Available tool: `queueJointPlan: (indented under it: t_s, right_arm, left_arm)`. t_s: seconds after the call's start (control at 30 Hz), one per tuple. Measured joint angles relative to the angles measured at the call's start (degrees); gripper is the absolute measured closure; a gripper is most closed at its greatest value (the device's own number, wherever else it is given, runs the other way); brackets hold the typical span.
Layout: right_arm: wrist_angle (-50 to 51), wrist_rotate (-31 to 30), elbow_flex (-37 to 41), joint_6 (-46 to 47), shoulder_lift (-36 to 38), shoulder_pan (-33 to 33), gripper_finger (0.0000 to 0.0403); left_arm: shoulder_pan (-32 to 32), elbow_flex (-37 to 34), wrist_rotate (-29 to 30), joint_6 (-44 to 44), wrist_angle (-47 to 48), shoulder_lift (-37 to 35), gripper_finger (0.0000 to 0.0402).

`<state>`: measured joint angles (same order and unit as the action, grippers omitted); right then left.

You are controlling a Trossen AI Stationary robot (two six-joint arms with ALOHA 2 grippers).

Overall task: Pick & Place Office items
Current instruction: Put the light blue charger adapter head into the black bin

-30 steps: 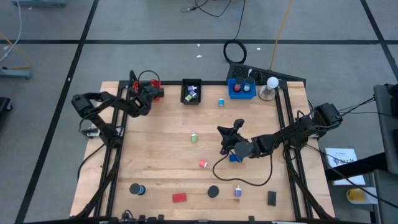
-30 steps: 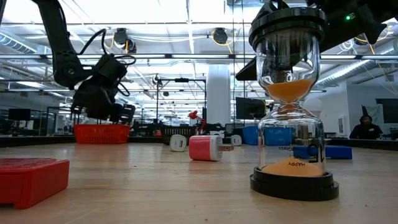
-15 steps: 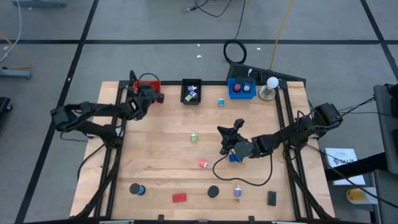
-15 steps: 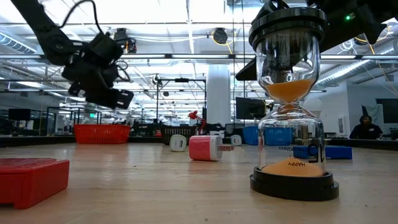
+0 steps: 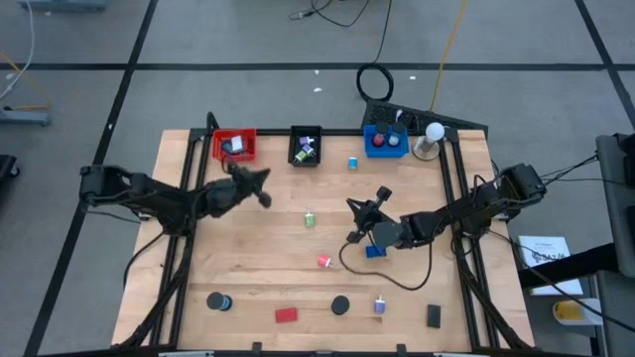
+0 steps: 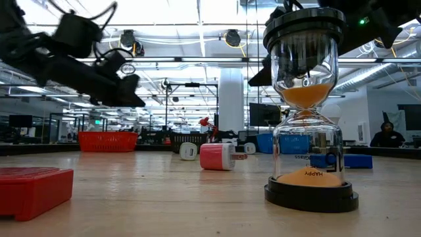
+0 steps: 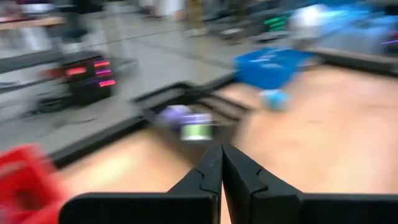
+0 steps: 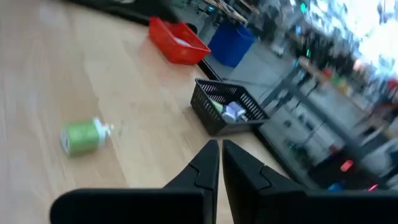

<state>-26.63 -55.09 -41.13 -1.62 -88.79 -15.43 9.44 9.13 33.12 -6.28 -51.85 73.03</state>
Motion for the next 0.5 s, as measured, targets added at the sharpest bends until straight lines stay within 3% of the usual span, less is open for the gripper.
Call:
queueJointPlan:
  t_s: [0.1, 0.3, 0.5]
  right_arm:
    - [0.12, 6.26, 1.22, 6.99, 0.0, 2.42, 0.0387]
    - [0.66, 10.48, 2.58, 25.38, -0.02, 11.79, 0.0387]
    - [5.29, 17.34, 2.59, 33.29, 0.0, 21.87, 0.0387]
  left_arm:
    - [-3.2, -3.07, -4.93, -0.02, -5.33, -0.01, 0.0397]
    - [-6.7, -4.44, -4.3, 0.8, -7.9, 0.01, 0.0378]
    - [-6.96, -4.09, -4.59, 2.84, -8.05, 0.03, 0.0392]
